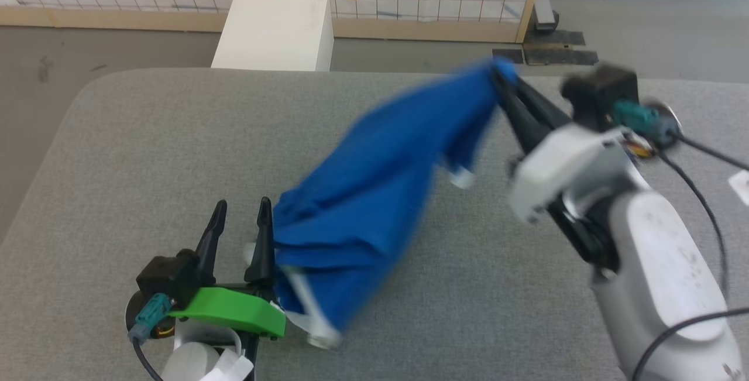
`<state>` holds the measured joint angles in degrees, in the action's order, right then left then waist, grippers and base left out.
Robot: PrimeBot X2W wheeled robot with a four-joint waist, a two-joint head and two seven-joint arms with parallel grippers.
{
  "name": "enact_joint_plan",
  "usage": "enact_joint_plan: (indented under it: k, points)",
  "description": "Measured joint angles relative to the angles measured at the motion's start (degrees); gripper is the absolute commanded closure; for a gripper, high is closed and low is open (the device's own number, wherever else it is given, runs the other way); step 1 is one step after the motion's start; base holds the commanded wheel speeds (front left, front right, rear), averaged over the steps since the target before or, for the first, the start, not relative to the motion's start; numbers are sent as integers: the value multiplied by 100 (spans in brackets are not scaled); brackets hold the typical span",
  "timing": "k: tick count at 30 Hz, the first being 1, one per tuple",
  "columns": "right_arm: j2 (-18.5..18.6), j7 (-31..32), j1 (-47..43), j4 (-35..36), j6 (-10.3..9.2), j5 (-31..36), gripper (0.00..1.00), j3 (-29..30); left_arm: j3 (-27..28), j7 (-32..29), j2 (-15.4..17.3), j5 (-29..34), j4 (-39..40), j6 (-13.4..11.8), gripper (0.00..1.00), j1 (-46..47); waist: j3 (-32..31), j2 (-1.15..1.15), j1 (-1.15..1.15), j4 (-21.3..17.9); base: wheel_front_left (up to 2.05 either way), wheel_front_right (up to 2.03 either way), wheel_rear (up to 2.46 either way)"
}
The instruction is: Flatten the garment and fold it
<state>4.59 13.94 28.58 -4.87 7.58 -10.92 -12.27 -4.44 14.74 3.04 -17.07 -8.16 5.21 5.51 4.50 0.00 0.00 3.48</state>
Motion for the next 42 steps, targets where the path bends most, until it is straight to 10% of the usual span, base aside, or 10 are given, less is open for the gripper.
enact_joint_plan:
  k: [8,9,18,26,41,42]
  points:
    - [151,154,-694,-1136,-1,902,90,1402,-1,0,0,1,38,-21,0,16,186,0,0,-27,0,0,0]
    - [144,233,-726,-1246,0,1042,0,1551,-2,0,0,1,37,-21,0,19,204,0,0,-33,0,0,0]
    - [8,-54,-1181,-460,-1,1702,0,1878,-57,0,-1,1,26,-20,0,49,194,0,0,5,0,0,0]
    - [-18,-552,-2050,671,0,1190,0,-268,-40,0,-2,1,43,-20,0,49,187,0,0,48,0,0,0]
    - [73,-99,-887,-1060,0,939,0,-2524,-254,0,-3,-79,114,-53,0,274,478,0,0,376,0,0,0]
    - [73,-23,-826,-1171,0,938,31,-2572,-268,0,-3,-101,116,-57,0,282,490,0,0,403,0,0,0]
